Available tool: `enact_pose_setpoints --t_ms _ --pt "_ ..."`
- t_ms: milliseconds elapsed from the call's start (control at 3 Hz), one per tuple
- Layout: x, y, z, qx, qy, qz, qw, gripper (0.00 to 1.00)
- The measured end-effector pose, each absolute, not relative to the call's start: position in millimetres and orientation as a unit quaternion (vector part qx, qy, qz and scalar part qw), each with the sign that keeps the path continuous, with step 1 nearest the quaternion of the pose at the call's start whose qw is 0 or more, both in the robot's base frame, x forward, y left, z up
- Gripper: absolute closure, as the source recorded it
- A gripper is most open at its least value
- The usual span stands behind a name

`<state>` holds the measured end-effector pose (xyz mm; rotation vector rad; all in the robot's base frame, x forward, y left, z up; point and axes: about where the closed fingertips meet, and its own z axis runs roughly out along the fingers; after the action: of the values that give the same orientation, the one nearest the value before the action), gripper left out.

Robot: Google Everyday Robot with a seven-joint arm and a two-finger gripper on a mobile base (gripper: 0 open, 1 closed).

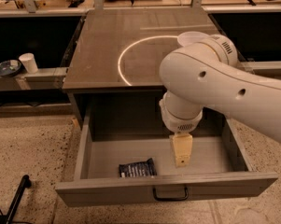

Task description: Pick rxbar blueberry from top drawer and place on counter

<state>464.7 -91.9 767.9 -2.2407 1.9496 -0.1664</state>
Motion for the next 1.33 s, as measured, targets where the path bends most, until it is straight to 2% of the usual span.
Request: enact_pose_setpoints --t_ms 333,1000,1333 --pt "465.7 -85.5 764.1 -0.774 0.626 -0.054 0.081 0.00" --pt "480.7 -60.2 721.1 -0.838 0.539 -0.055 0.068 0.38" --pt "489.1 -55.1 695.3 -0.851 0.520 -0.042 0.058 0.37"
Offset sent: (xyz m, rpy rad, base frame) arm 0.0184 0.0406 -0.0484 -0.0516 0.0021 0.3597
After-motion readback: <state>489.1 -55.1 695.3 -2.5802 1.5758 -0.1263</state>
